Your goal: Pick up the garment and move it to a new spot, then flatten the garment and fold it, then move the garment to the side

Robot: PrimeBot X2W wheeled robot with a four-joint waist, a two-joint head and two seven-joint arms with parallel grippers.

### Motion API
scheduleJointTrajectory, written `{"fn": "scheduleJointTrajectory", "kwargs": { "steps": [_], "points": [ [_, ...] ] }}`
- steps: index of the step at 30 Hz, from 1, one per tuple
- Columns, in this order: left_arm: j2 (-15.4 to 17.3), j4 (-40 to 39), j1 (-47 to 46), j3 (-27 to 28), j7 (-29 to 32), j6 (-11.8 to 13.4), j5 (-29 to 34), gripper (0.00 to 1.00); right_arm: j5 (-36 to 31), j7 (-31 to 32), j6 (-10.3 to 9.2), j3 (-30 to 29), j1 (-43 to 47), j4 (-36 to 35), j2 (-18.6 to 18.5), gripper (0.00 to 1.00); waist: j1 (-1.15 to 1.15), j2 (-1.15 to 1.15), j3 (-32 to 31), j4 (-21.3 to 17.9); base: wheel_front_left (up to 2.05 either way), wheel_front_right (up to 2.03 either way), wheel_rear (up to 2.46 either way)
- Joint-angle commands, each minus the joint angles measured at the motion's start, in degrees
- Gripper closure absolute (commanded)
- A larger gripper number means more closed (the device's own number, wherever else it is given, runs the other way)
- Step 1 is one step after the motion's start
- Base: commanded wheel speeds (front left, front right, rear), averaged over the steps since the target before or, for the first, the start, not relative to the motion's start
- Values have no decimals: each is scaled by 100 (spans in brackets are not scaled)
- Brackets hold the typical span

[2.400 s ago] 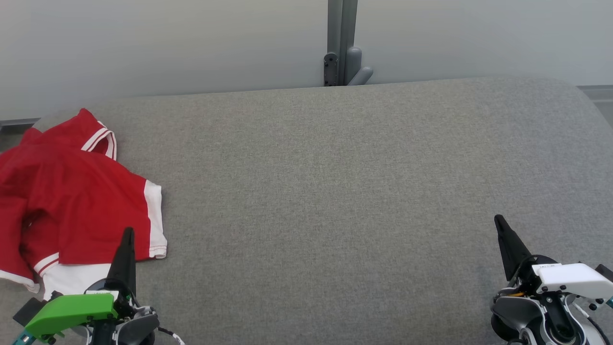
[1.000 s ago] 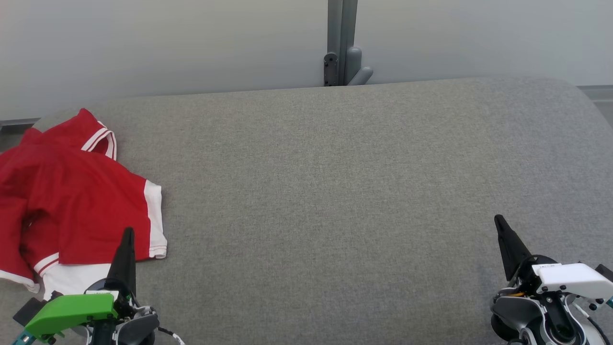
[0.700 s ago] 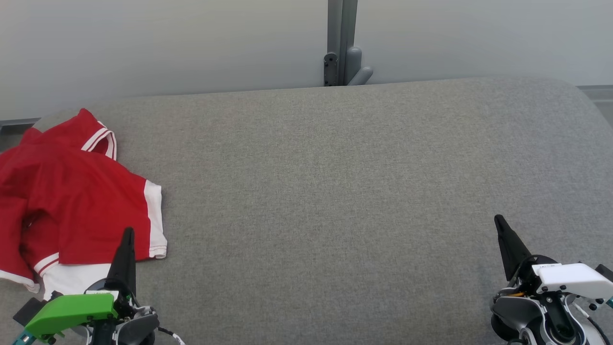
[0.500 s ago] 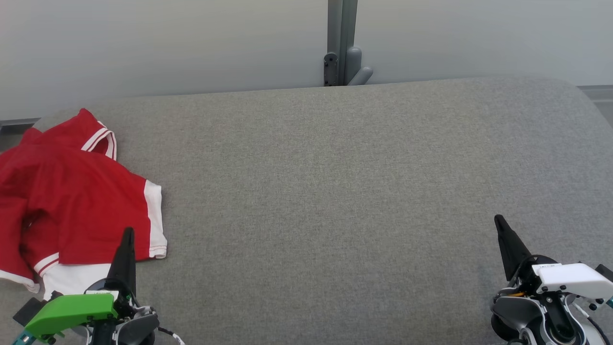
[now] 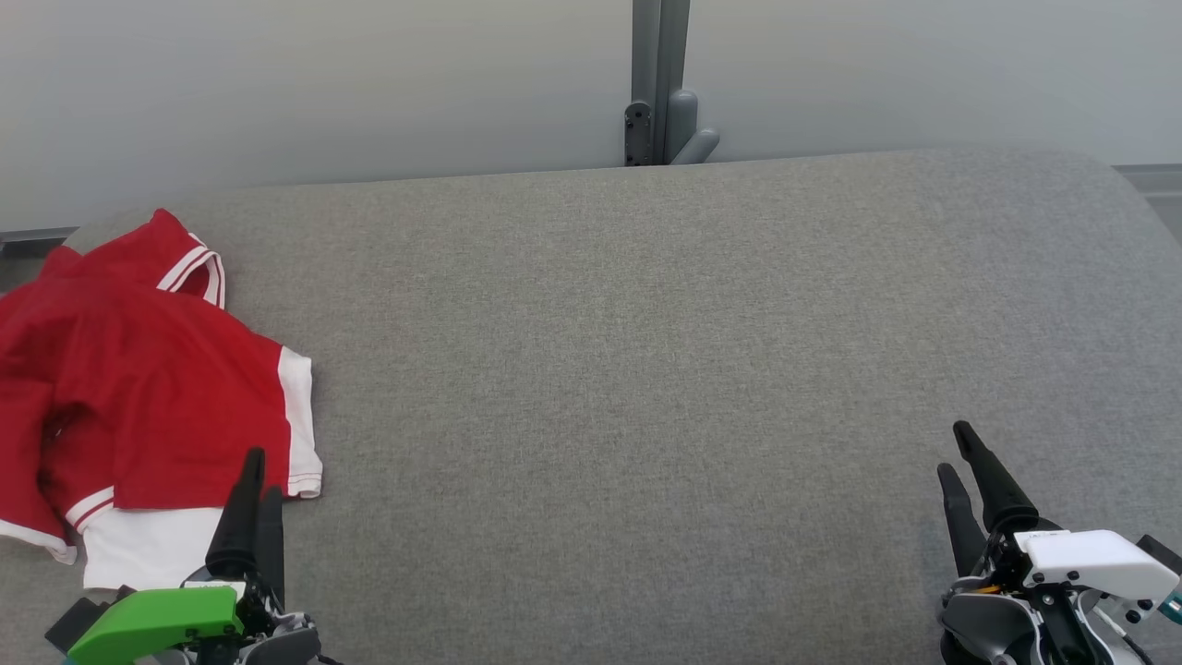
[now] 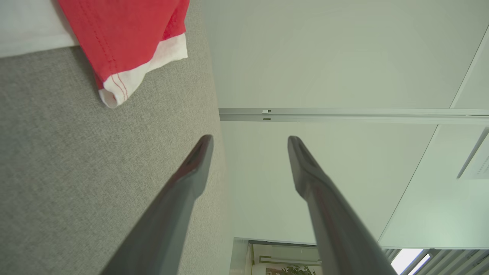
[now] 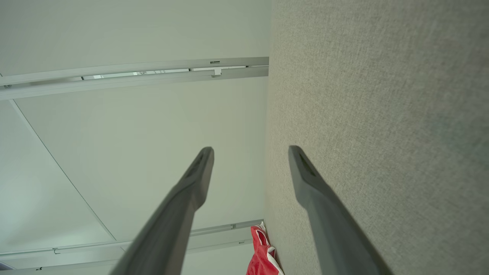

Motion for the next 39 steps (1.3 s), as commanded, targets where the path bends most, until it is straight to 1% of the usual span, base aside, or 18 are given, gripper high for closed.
{"fn": "scheduleJointTrajectory", "kwargs": {
  "steps": [1, 6, 12, 13, 15, 18, 27, 34, 39],
  "points": [
    [20, -129, -78, -69, -82, -7, 16, 0, -62, -90, 2, 50, -65, -129, -29, 0, 0, 0, 0, 4, 0, 0, 0],
    [33, -161, -42, -207, -229, -9, 121, 0, -344, -233, 2, 93, -32, -176, -32, 0, 0, 0, -2, 14, 0, 0, 0],
    [102, -169, -34, -408, -396, -11, 437, 0, -1049, -393, 3, 127, -15, -337, -36, 0, 0, 0, -3, 28, 0, 0, 0],
    [102, -169, -34, -408, -396, -11, 437, 0, -1049, -393, 3, 127, -15, -337, -36, 0, 0, 0, -3, 28, 0, 0, 0],
    [133, -157, -40, -461, -448, -12, 607, 0, -1344, -444, 3, 155, -9, -403, -38, 0, 0, 0, -3, 33, 0, 0, 0],
    [165, -145, -52, -507, -522, -13, 954, 0, -1850, -519, 3, 199, -1, -502, -63, 0, 0, 0, -5, 40, 0, 0, 0],
    [178, -174, -10, -609, -730, -16, 2252, 0, -3297, -728, 3, 406, -2, -682, -202, 0, 0, 0, -17, 44, 0, 0, 0],
    [215, -214, 21, -701, -879, -18, 3192, 0, -4155, -878, 3, 503, -13, -728, -313, 0, 0, 0, -20, 49, 0, 0, 0],
    [236, -207, 49, -735, -978, -20, 3742, 0, -4672, -977, 3, 513, -13, -703, -358, 0, 0, 0, -20, 53, 0, 0, 0]
  ]
}}
